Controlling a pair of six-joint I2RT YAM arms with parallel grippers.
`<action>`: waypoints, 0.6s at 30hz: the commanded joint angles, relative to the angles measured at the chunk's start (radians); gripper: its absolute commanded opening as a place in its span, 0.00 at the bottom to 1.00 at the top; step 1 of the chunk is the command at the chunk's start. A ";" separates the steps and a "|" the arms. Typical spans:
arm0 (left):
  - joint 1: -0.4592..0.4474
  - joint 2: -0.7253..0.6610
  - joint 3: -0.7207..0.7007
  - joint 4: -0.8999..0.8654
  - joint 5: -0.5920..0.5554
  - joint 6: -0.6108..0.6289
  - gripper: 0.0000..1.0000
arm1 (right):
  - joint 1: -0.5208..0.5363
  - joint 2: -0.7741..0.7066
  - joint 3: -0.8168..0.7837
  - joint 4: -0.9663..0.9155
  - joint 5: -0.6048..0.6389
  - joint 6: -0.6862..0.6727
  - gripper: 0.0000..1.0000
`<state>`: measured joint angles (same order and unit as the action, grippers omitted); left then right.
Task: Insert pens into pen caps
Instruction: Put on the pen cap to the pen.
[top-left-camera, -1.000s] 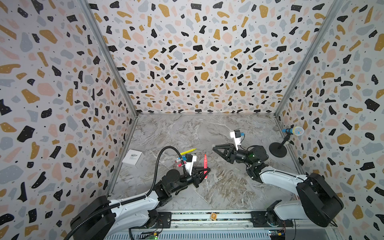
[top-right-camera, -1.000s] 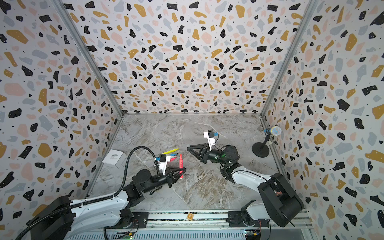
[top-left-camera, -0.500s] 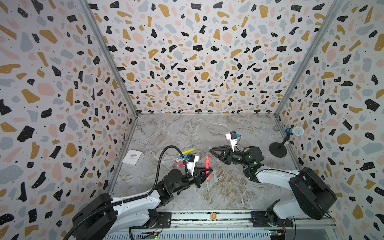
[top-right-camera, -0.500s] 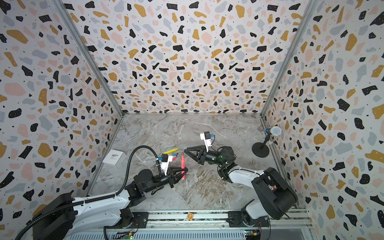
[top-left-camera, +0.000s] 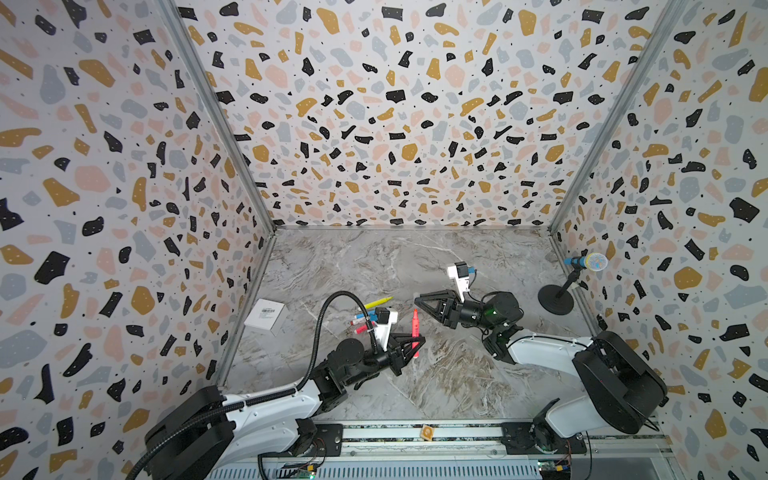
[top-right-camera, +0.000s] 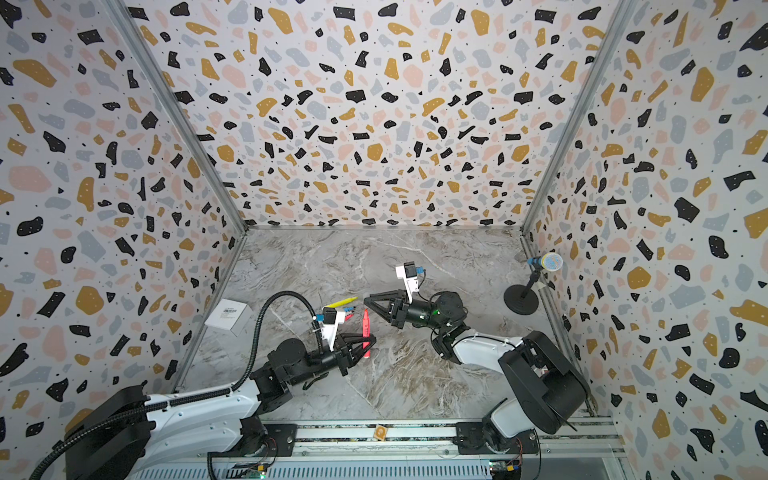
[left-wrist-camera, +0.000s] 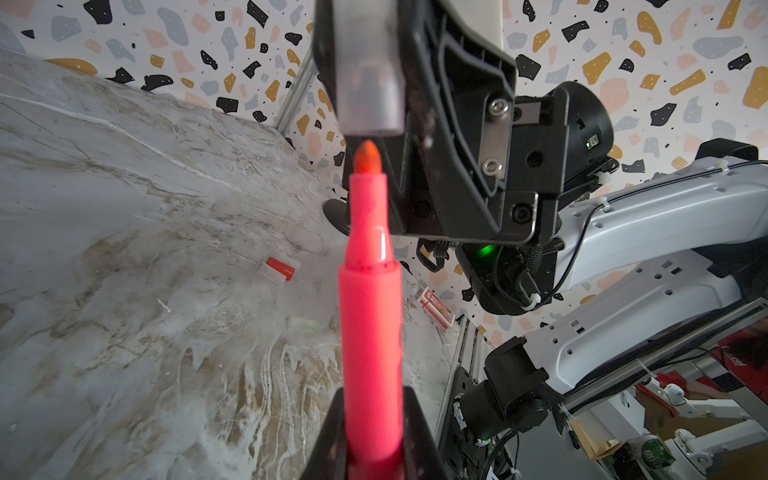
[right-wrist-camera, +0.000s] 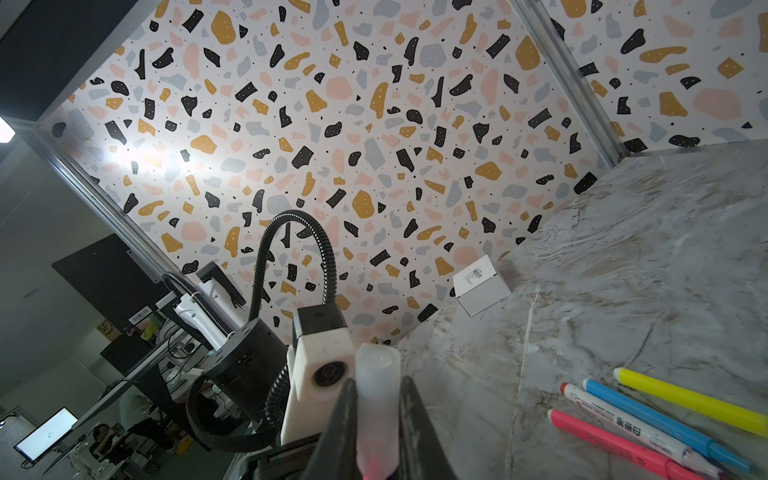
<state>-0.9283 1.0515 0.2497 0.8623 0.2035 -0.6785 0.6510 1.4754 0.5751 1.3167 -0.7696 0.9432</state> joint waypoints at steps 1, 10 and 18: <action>-0.008 -0.001 0.030 0.064 -0.004 -0.001 0.00 | 0.010 -0.002 0.035 0.030 0.002 0.002 0.04; -0.008 -0.025 0.027 0.044 -0.034 0.005 0.00 | 0.023 -0.006 0.026 0.020 0.000 -0.007 0.04; -0.008 -0.033 0.035 0.036 -0.053 0.001 0.00 | 0.035 -0.032 -0.007 -0.017 0.015 -0.038 0.04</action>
<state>-0.9325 1.0344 0.2516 0.8513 0.1715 -0.6781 0.6769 1.4803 0.5747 1.3079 -0.7612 0.9318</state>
